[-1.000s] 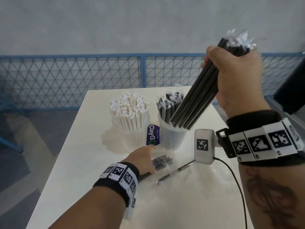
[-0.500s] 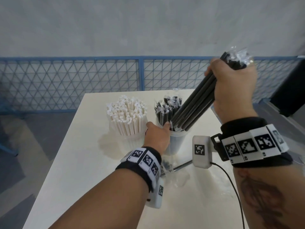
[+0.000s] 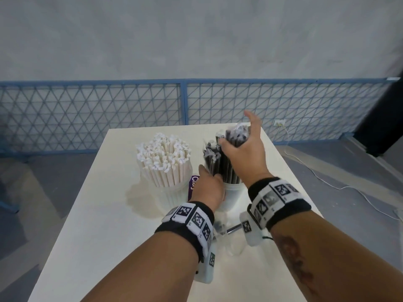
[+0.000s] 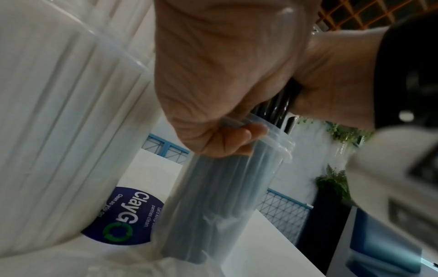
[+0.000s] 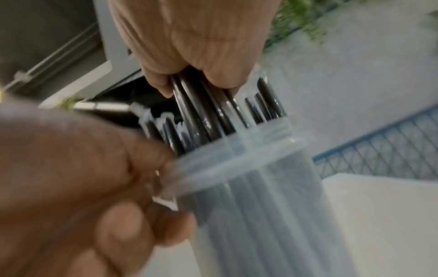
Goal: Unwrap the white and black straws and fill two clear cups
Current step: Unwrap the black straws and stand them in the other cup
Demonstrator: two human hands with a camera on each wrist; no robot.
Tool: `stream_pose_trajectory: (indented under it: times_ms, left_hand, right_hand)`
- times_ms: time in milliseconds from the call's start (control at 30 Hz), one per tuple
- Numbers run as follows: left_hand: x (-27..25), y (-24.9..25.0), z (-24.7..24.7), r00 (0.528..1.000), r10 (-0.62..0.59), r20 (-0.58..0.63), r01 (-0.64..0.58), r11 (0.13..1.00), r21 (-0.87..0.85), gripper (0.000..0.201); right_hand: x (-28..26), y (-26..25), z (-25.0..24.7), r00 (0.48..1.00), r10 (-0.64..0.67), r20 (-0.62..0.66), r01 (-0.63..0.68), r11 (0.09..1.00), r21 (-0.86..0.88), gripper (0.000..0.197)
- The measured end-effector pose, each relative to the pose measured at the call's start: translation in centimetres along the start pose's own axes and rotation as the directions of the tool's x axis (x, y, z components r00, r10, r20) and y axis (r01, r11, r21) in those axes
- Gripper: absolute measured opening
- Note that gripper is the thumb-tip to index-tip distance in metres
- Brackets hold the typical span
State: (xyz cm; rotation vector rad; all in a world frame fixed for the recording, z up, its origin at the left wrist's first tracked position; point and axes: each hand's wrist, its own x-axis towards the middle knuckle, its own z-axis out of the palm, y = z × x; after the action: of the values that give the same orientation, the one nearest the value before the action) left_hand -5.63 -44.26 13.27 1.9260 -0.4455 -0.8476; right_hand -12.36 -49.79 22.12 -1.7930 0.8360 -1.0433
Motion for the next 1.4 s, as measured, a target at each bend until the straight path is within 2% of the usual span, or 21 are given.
stream_pose_trajectory:
  times_ms: [67, 100, 167, 200, 233, 300, 333, 400, 467, 533, 633, 700, 767, 833, 933, 1033, 1100, 1167, 1233, 1333, 1400]
  left_hand:
    - [0.1, 0.0, -0.1, 1.000, -0.009, -0.014, 0.009, 1.000, 0.016, 0.055]
    - [0.1, -0.3, -0.1, 1.000, 0.016, -0.014, -0.016, 1.000, 0.007, 0.055]
    - [-0.3, -0.9, -0.5, 0.994, 0.111, -0.016, -0.111, 0.994, -0.008, 0.054]
    - [-0.6, -1.1, -0.7, 0.989, 0.146, -0.009, -0.146, 0.989, -0.018, 0.055]
    - [-0.6, -1.3, -0.7, 0.987, 0.159, -0.010, -0.160, 0.987, -0.035, 0.056]
    - [-0.4, -1.2, -0.3, 0.991, 0.132, -0.026, -0.133, 0.988, -0.073, 0.056]
    - [-0.4, -0.9, -0.1, 0.995, 0.096, -0.036, -0.100, 0.989, -0.108, 0.056]
    - [-0.4, -0.4, 0.2, 0.997, 0.056, -0.049, -0.064, 0.982, -0.175, 0.055]
    - [-0.7, 0.1, 0.0, 0.999, 0.033, -0.026, -0.038, 0.977, -0.211, 0.055]
    - [-1.1, 0.6, -0.4, 0.999, 0.033, -0.020, -0.037, 0.975, -0.218, 0.057]
    - [-1.1, 0.8, -0.3, 1.000, 0.012, -0.026, -0.018, 0.968, -0.249, 0.061]
    - [-1.3, 0.6, -0.6, 0.997, 0.043, -0.059, -0.056, 0.967, -0.248, 0.057]
    - [-1.4, 0.3, -1.0, 0.991, 0.111, -0.079, -0.123, 0.976, -0.181, 0.054]
    - [-1.5, 0.2, -1.1, 0.985, 0.154, -0.080, -0.164, 0.976, -0.146, 0.056]
    - [-1.6, 0.1, -0.6, 0.990, 0.111, -0.090, -0.130, 0.961, -0.243, 0.055]
    - [-1.8, -0.2, -0.3, 0.996, 0.068, -0.065, -0.087, 0.926, -0.366, 0.060]
    - [-1.7, -0.2, -0.2, 0.999, 0.005, -0.036, -0.020, 0.903, -0.430, 0.061]
    - [-1.6, -0.1, -0.2, 0.998, -0.058, -0.039, 0.033, 0.876, -0.481, 0.049]
    - [-1.7, -0.1, -0.2, 0.994, -0.104, -0.018, 0.078, 0.839, -0.538, 0.027]
    - [-2.3, 0.1, -0.3, 0.992, -0.120, 0.027, 0.113, 0.812, -0.573, 0.018]
    - [-2.6, 0.2, -0.5, 0.995, -0.092, 0.042, 0.100, 0.817, -0.568, 0.018]
  right_hand:
    - [-0.5, 0.7, 0.2, 0.986, -0.165, 0.006, 0.165, 0.982, -0.095, 0.104]
    - [-0.3, 0.6, 0.1, 0.954, -0.298, 0.004, 0.295, 0.941, -0.166, 0.111]
    - [0.6, -1.0, -0.1, 0.821, -0.566, 0.068, 0.552, 0.758, -0.347, 0.106]
    - [1.1, -2.0, -0.2, 0.760, -0.630, 0.161, 0.627, 0.643, -0.441, 0.097]
    - [1.8, -2.8, 0.0, 0.724, -0.630, 0.281, 0.666, 0.530, -0.526, 0.085]
    - [2.8, -3.5, 0.3, 0.740, -0.465, 0.487, 0.665, 0.391, -0.637, 0.060]
    - [3.1, -3.1, 0.5, 0.762, -0.364, 0.536, 0.647, 0.389, -0.656, 0.053]
    - [3.2, -1.6, 0.8, 0.797, -0.218, 0.564, 0.589, 0.490, -0.643, 0.050]
    - [2.6, -0.1, 1.2, 0.822, -0.198, 0.534, 0.534, 0.594, -0.602, 0.049]
    - [2.2, 0.8, 1.5, 0.834, -0.199, 0.514, 0.514, 0.619, -0.594, 0.049]
    - [2.2, 1.0, 2.0, 0.849, -0.133, 0.512, 0.489, 0.565, -0.665, 0.054]
    - [2.1, 0.2, 2.2, 0.853, -0.164, 0.495, 0.509, 0.465, -0.724, 0.059]
    - [1.9, -1.3, 2.5, 0.815, -0.313, 0.489, 0.578, 0.374, -0.725, 0.058]
    - [2.0, -1.7, 2.9, 0.774, -0.316, 0.548, 0.632, 0.328, -0.703, 0.055]
    - [2.3, -0.4, 3.0, 0.810, -0.111, 0.576, 0.575, 0.340, -0.744, 0.067]
    - [1.9, 1.1, 2.7, 0.826, -0.029, 0.562, 0.529, 0.380, -0.759, 0.087]
    - [1.5, 1.4, 2.4, 0.807, 0.063, 0.588, 0.517, 0.409, -0.752, 0.086]
    - [1.5, 0.3, 2.0, 0.749, 0.161, 0.642, 0.526, 0.445, -0.725, 0.077]
    - [1.8, -1.6, 1.2, 0.718, 0.112, 0.687, 0.573, 0.464, -0.675, 0.069]
    - [3.9, -4.1, -0.7, 0.816, -0.196, 0.543, 0.567, 0.451, -0.689, 0.061]
    - [5.4, -4.1, -2.0, 0.881, -0.169, 0.442, 0.467, 0.465, -0.752, 0.062]
